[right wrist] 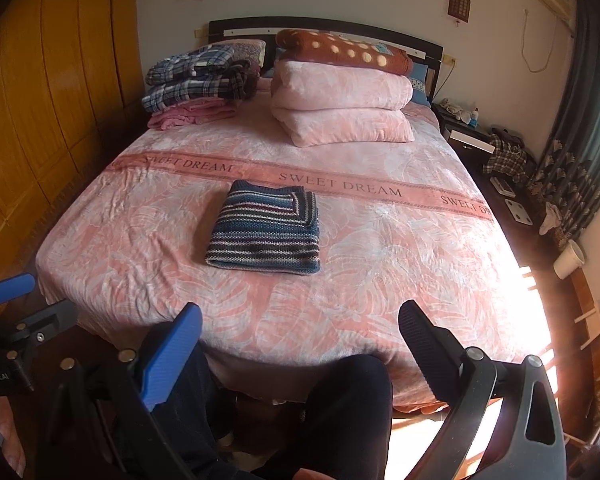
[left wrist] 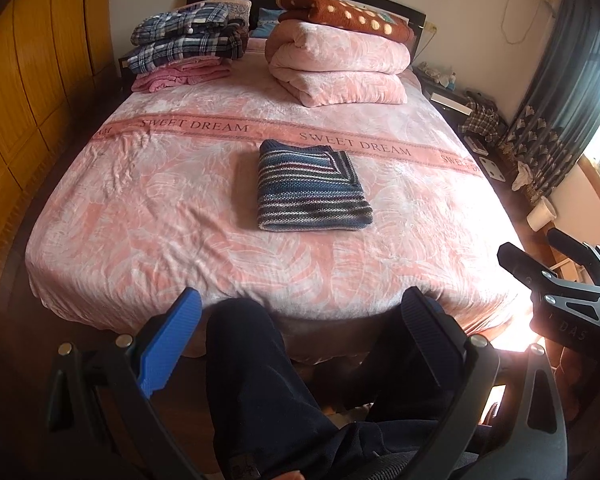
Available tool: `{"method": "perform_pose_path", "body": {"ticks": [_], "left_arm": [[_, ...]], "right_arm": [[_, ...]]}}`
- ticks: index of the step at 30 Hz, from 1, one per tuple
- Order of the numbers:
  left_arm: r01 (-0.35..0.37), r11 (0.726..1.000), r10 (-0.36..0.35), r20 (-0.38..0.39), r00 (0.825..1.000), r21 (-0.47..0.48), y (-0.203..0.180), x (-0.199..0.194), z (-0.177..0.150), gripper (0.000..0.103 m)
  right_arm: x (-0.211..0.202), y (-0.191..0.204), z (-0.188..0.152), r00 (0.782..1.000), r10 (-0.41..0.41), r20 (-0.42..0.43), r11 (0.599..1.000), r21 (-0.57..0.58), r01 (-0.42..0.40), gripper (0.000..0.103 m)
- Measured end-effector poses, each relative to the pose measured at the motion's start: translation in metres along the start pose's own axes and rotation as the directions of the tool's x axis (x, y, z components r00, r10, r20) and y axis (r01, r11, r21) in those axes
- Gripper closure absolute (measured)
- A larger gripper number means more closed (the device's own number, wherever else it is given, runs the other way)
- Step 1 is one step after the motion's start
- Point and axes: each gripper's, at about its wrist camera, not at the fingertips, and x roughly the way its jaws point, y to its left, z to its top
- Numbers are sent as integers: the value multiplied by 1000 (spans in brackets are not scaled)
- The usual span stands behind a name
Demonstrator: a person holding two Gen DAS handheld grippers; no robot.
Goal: Fold small clothes
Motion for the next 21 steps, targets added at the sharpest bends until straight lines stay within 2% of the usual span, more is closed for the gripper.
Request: {"method": "perform_pose_path", "body": {"ticks": [21], "left_arm": [[-2, 1000, 2, 6, 1000, -2, 1, -1, 3, 3]], "right_arm": [[4, 4, 2, 1000, 1, 5, 1000, -8, -1, 4]]}}
